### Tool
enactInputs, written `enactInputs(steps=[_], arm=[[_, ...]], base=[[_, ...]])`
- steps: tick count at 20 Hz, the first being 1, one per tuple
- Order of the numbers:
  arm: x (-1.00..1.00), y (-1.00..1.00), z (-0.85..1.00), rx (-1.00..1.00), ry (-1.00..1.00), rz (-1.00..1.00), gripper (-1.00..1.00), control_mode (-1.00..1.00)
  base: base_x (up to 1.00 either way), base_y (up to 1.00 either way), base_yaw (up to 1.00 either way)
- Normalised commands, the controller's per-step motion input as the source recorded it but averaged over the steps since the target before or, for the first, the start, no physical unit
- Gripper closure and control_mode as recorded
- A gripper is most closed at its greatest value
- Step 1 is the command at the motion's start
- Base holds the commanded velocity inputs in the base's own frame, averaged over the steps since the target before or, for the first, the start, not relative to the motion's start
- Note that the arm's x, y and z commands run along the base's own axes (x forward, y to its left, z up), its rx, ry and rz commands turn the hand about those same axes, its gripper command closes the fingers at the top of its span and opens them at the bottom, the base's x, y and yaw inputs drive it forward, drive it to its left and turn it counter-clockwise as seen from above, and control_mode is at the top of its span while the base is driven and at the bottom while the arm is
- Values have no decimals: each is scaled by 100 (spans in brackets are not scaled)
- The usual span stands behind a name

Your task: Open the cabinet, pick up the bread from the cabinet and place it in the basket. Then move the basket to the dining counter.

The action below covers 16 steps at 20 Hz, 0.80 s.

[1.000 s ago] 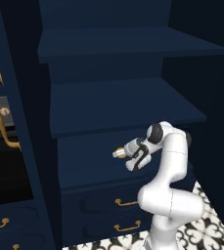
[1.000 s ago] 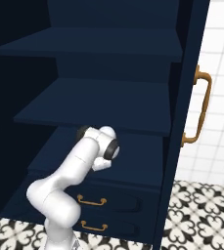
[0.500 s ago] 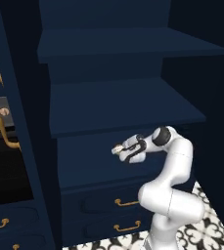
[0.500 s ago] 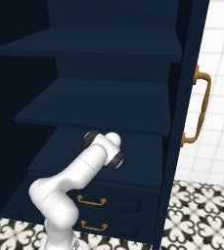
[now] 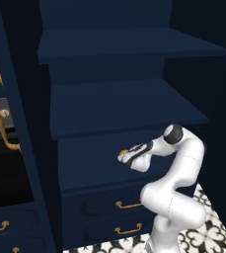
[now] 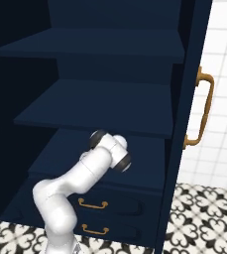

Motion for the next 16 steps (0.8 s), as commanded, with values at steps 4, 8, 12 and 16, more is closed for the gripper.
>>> enactInputs(steps=[4,8,12,16], arm=[[-90,-4,47,0,-24,-1,100,-100],[-73,-3,80,0,-20,-3,100,-100],[-49,0,78,0,-4,-7,100,-100],[-73,-19,26,0,0,-9,100,-100]], base=[[0,0,0],[0,0,0],[0,0,0],[0,0,0]])
